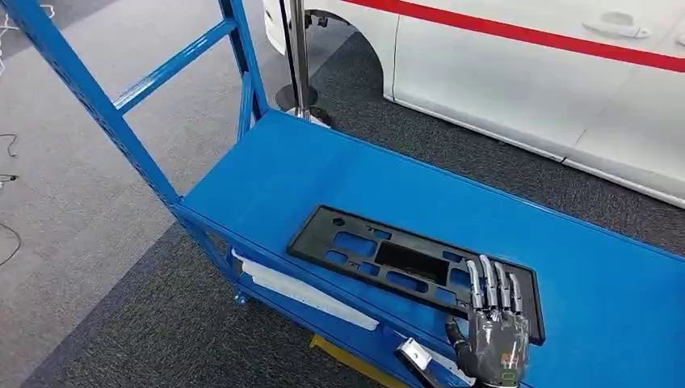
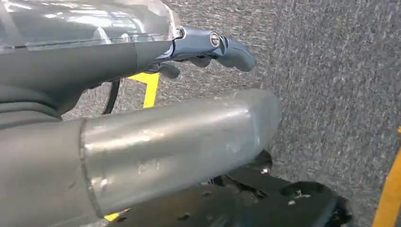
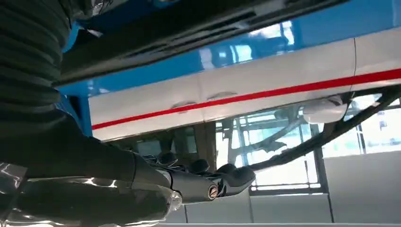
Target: Take the parts from the cabinet and place them on the table.
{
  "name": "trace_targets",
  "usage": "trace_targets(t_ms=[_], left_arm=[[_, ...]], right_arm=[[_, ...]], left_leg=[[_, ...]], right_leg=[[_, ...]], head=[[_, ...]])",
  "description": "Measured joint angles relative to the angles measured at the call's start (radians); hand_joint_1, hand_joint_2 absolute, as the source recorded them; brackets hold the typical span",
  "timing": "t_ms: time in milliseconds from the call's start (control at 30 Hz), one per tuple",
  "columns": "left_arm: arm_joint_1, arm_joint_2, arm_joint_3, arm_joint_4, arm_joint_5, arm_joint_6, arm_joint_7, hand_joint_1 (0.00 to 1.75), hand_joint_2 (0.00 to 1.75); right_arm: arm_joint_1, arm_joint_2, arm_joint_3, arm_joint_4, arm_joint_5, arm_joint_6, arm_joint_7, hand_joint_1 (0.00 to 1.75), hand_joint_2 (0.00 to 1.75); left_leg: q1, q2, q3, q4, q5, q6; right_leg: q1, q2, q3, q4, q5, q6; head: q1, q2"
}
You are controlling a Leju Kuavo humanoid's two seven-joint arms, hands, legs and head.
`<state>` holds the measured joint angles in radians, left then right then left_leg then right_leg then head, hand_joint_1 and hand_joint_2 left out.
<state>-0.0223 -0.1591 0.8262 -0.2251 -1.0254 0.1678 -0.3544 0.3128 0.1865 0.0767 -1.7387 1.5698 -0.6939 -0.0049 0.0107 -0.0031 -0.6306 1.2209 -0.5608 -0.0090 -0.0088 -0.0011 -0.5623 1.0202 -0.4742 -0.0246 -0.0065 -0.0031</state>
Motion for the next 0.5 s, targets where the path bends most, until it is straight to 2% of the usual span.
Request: trace_targets(t_ms=[33, 67, 100, 200, 233, 267, 300, 367, 400, 433, 467, 500], left_arm=[[-0.001, 0.0, 0.004, 0.0, -0.002, 0.0, 0.0, 0.0, 0.0], [-0.002, 0.0, 0.008, 0.0, -0.002, 0.0, 0.0, 0.0, 0.0], [-0.004, 0.0, 0.01, 0.0, -0.002, 0.0, 0.0, 0.0, 0.0], [-0.002, 0.0, 0.013, 0.0, -0.005, 0.0, 0.0, 0.0, 0.0], [-0.001, 0.0, 0.015, 0.0, -0.005, 0.0, 0.0, 0.0, 0.0], [-0.002, -0.002, 0.015, 0.0, -0.005, 0.0, 0.0, 0.0, 0.0], [-0.003, -0.003, 0.015, 0.0, -0.005, 0.0, 0.0, 0.0, 0.0], [-0.003, -0.003, 0.016, 0.0, -0.005, 0.0, 0.0, 0.0, 0.0], [-0.003, -0.003, 0.017, 0.0, -0.005, 0.0, 0.0, 0.0, 0.0], [-0.002, -0.003, 0.017, 0.0, -0.005, 0.0, 0.0, 0.0, 0.0], [-0.002, -0.003, 0.018, 0.0, -0.005, 0.0, 0.0, 0.0, 0.0], [-0.003, -0.003, 0.018, 0.0, -0.005, -0.001, 0.0, 0.0, 0.0]], right_arm=[[-0.005, -0.009, 0.014, 0.012, 0.0, 0.0, 0.014, 0.0, 1.75], [-0.007, -0.017, 0.028, 0.023, 0.0, 0.0, 0.027, 0.0, 1.75], [-0.008, -0.026, 0.041, 0.033, 0.0, 0.0, 0.037, 0.0, 1.75], [-0.007, -0.043, 0.066, 0.054, 0.002, 0.0, 0.048, 0.0, 1.75], [-0.007, -0.049, 0.072, 0.058, 0.002, 0.0, 0.05, 0.0, 1.75], [-0.007, -0.056, 0.075, 0.062, 0.002, 0.0, 0.051, 0.0, 1.75], [-0.007, -0.061, 0.077, 0.064, 0.002, -0.001, 0.054, 0.0, 1.75], [-0.007, -0.07, 0.082, 0.072, 0.002, -0.001, 0.055, 0.0, 1.75], [-0.006, -0.073, 0.082, 0.075, 0.002, -0.001, 0.054, 0.0, 1.75], [-0.006, -0.077, 0.084, 0.082, 0.002, -0.001, 0.054, 0.0, 1.75], [-0.006, -0.08, 0.085, 0.086, 0.002, -0.001, 0.055, 0.0, 1.75], [-0.006, -0.083, 0.087, 0.089, 0.002, -0.001, 0.06, 0.0, 1.75]], left_leg=[[0.0, 0.0, 0.051, -0.104, 0.051, 0.004], [0.0, 0.0, 0.091, -0.187, 0.079, 0.01], [-0.006, 0.0, 0.099, -0.212, 0.064, 0.014], [-0.011, -0.002, 0.097, -0.21, 0.07, 0.024], [-0.005, -0.002, 0.101, -0.222, 0.077, 0.034], [0.0, 0.002, 0.104, -0.228, 0.084, 0.041], [0.0, 0.002, 0.103, -0.23, 0.086, 0.049], [-0.003, 0.004, 0.099, -0.229, 0.086, 0.053], [-0.004, 0.005, 0.098, -0.229, 0.085, 0.053], [-0.005, 0.005, 0.099, -0.228, 0.085, 0.053], [-0.005, 0.005, 0.1, -0.228, 0.085, 0.053], [-0.005, 0.005, 0.101, -0.226, 0.084, 0.051]], right_leg=[[0.0, 0.001, 0.001, 0.002, -0.002, 0.002], [0.0, 0.002, 0.002, 0.003, -0.003, 0.005], [0.007, 0.001, 0.0, 0.008, -0.006, 0.012], [0.002, 0.002, 0.0, 0.001, 0.0, 0.027], [0.005, 0.002, 0.002, 0.0, 0.001, 0.035], [0.001, 0.002, 0.0, 0.013, -0.011, 0.039], [0.002, 0.002, -0.017, 0.049, -0.042, 0.04], [0.0, 0.002, -0.091, 0.207, -0.126, 0.045], [-0.001, 0.002, -0.127, 0.282, -0.153, 0.047], [-0.003, 0.002, -0.145, 0.316, -0.152, 0.049], [-0.005, 0.001, -0.137, 0.298, -0.128, 0.049], [-0.005, 0.001, -0.109, 0.24, -0.088, 0.049]], head=[[0.0, 0.0], [0.0, 0.0], [0.0, 0.0], [0.0, 0.0], [0.0, 0.0], [0.0, 0.0], [0.001, 0.0], [0.001, 0.0], [0.001, 0.0], [0.001, 0.0], [0.001, 0.0], [0.001, 0.0]])
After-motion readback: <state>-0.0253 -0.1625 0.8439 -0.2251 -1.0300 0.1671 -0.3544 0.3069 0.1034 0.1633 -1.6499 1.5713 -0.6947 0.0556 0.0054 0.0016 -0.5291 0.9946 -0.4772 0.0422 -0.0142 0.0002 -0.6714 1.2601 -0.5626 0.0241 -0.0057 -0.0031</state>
